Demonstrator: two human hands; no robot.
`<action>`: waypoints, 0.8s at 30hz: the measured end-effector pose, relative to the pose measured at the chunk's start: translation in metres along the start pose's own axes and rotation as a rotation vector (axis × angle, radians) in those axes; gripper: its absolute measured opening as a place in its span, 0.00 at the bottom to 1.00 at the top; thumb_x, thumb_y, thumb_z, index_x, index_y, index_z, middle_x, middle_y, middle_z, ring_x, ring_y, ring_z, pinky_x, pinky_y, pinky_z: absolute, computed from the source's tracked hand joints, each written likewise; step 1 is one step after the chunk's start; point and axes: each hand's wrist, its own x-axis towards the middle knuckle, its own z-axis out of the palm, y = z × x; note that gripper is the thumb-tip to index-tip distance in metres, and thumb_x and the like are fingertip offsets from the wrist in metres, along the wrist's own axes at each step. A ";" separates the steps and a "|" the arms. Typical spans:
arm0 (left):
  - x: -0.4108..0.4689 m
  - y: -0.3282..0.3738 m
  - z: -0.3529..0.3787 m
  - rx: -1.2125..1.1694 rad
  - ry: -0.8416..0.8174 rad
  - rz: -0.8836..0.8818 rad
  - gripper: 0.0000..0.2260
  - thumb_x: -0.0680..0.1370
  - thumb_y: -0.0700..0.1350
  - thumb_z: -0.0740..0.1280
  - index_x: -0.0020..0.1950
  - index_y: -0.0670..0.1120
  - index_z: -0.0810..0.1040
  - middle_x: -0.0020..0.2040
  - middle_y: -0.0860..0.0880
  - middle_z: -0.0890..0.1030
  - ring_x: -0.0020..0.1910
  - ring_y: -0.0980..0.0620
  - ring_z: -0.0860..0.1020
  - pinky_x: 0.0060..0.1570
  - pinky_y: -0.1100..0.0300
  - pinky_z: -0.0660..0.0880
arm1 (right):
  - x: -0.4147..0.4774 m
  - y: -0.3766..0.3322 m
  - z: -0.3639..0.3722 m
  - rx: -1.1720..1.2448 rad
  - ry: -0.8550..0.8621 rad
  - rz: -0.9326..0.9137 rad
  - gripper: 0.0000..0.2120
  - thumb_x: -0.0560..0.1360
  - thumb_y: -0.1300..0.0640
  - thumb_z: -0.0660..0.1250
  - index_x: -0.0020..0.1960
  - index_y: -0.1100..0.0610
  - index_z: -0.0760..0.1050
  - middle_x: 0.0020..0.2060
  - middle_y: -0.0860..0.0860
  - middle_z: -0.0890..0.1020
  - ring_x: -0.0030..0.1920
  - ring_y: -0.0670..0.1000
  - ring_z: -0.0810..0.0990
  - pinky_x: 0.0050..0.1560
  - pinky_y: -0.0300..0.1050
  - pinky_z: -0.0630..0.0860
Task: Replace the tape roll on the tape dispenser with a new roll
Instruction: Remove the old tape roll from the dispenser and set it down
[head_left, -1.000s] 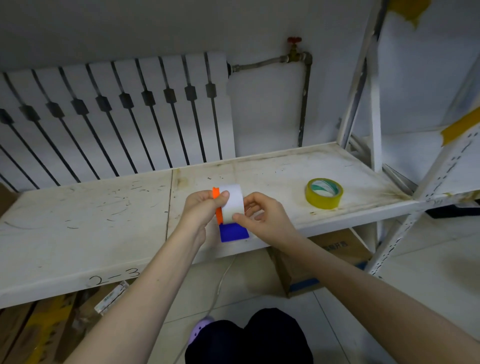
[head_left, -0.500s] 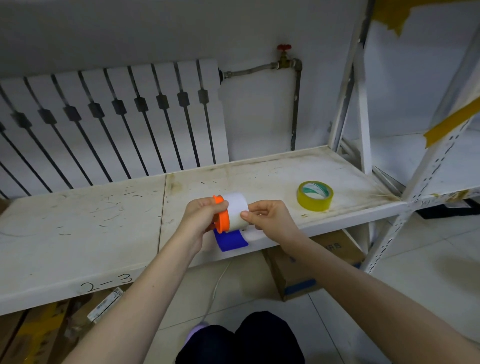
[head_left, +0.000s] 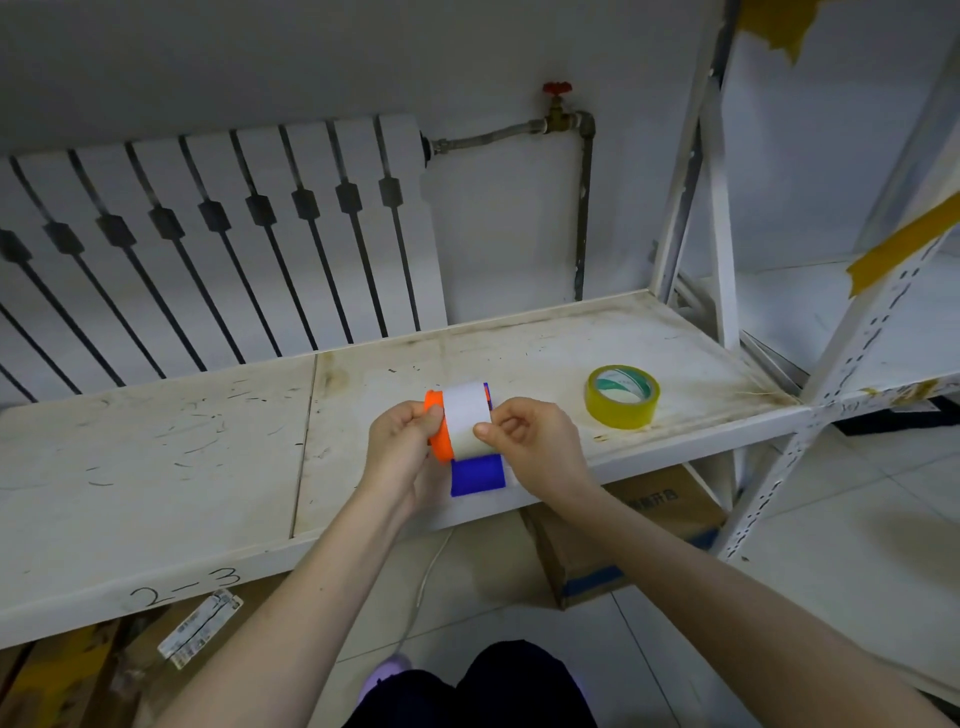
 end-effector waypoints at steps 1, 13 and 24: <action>0.000 0.001 0.002 -0.025 0.028 -0.021 0.10 0.79 0.39 0.62 0.38 0.44 0.74 0.37 0.47 0.77 0.36 0.51 0.73 0.26 0.70 0.72 | -0.003 0.000 0.000 -0.078 0.050 -0.058 0.06 0.74 0.52 0.68 0.44 0.54 0.75 0.42 0.50 0.81 0.44 0.48 0.79 0.43 0.36 0.76; 0.013 0.019 0.032 0.009 0.074 -0.039 0.12 0.79 0.39 0.63 0.36 0.47 0.71 0.37 0.51 0.73 0.38 0.53 0.71 0.35 0.61 0.67 | 0.029 0.062 -0.053 0.151 0.294 0.180 0.09 0.76 0.60 0.61 0.42 0.65 0.73 0.38 0.57 0.76 0.39 0.52 0.74 0.41 0.52 0.74; 0.007 0.007 0.051 -0.095 -0.021 -0.179 0.06 0.79 0.37 0.62 0.43 0.45 0.72 0.40 0.48 0.75 0.37 0.53 0.73 0.23 0.64 0.75 | 0.076 0.120 -0.127 -0.683 0.489 0.200 0.12 0.78 0.57 0.56 0.56 0.54 0.77 0.57 0.53 0.79 0.55 0.59 0.71 0.48 0.50 0.66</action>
